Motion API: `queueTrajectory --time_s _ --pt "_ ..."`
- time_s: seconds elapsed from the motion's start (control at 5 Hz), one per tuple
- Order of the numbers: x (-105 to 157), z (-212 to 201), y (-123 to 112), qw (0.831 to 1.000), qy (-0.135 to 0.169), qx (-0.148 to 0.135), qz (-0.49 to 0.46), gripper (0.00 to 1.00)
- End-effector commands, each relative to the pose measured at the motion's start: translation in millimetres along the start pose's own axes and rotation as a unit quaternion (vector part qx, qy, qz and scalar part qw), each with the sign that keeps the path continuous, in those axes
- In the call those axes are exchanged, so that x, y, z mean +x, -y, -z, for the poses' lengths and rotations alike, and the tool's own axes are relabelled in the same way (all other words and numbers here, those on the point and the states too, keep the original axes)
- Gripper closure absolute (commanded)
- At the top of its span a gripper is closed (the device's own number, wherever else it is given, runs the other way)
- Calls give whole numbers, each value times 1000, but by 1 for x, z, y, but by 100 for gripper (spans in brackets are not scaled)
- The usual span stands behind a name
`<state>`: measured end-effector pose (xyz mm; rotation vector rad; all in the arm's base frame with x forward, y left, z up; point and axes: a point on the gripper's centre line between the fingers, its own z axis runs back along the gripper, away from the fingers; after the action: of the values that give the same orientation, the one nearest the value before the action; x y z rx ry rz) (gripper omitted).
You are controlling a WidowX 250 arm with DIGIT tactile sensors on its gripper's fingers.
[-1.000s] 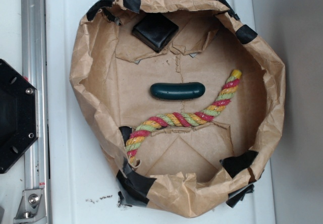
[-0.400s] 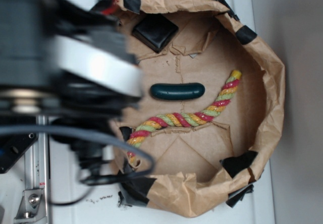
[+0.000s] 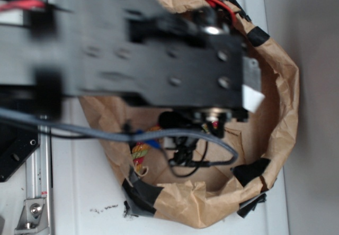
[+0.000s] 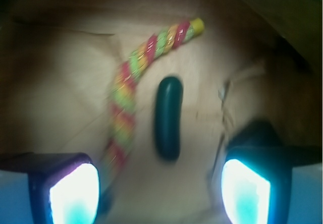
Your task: Grab the plastic pickle.
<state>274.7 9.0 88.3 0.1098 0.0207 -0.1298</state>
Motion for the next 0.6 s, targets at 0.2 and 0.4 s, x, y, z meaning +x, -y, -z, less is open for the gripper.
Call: queueTrajectory --time_s 0.2,0.4 --pt "13 66 9 993 7 46 108 0" --pt "6 77 0 992 -10 54 114 7"
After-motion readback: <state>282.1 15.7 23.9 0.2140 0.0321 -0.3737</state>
